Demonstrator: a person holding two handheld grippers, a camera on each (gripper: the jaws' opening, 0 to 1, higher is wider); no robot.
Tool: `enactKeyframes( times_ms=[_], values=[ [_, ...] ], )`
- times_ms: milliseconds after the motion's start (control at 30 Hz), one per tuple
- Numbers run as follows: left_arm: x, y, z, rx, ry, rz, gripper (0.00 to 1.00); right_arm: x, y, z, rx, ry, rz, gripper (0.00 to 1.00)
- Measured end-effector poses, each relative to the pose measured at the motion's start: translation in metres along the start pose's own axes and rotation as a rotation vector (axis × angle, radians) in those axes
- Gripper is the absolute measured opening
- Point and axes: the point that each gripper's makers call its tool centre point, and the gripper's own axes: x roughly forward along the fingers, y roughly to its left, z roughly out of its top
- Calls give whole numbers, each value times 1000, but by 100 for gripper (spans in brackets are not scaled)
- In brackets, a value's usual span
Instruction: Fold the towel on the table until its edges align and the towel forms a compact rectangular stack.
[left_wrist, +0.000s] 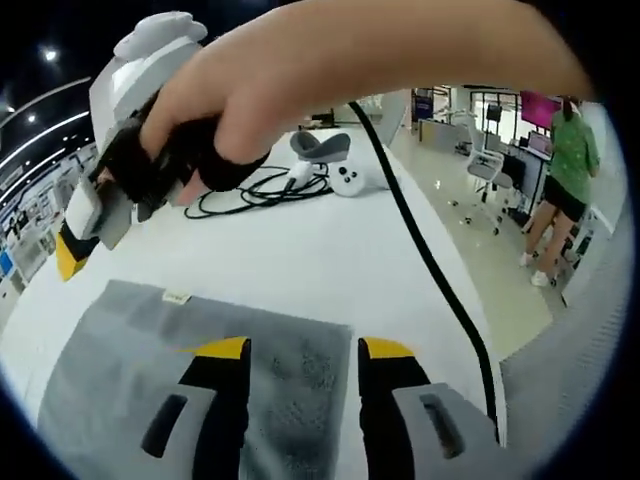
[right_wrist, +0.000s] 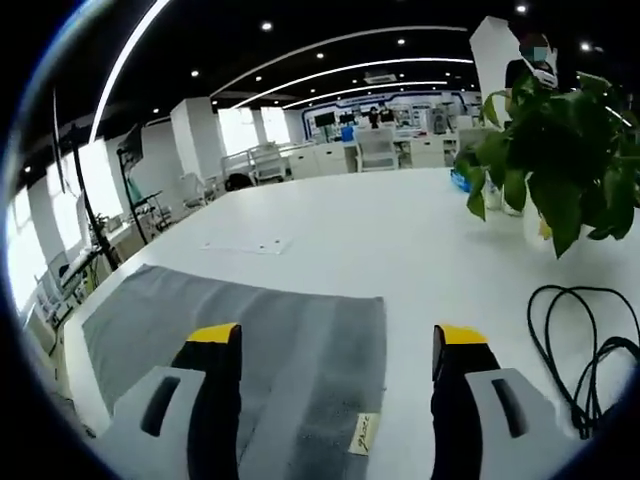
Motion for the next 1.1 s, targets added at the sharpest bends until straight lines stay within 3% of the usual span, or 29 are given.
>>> enactKeyframes(
  times_ms=[200, 467, 633, 700, 767, 1100],
  values=[
    [13, -12, -4, -33, 0, -49, 28, 18, -3, -9, -2, 23, 9, 73],
    [24, -22, -2, -85, -19, -87, 22, 32, -8, -22, 17, 50, 16, 69],
    [30, -19, -3, -105, -21, -75, 20, 33, -10, -27, 6, 66, 16, 68],
    [31, -18, -3, -83, -25, -71, 18, 35, -11, -28, 13, 66, 17, 68],
    [30, -19, -5, 18, -16, -73, 17, 36, -12, -30, 9, 69, 17, 68],
    [30, -15, -4, 18, -18, -45, 10, 51, -23, -39, -24, 112, -29, 60]
  ],
)
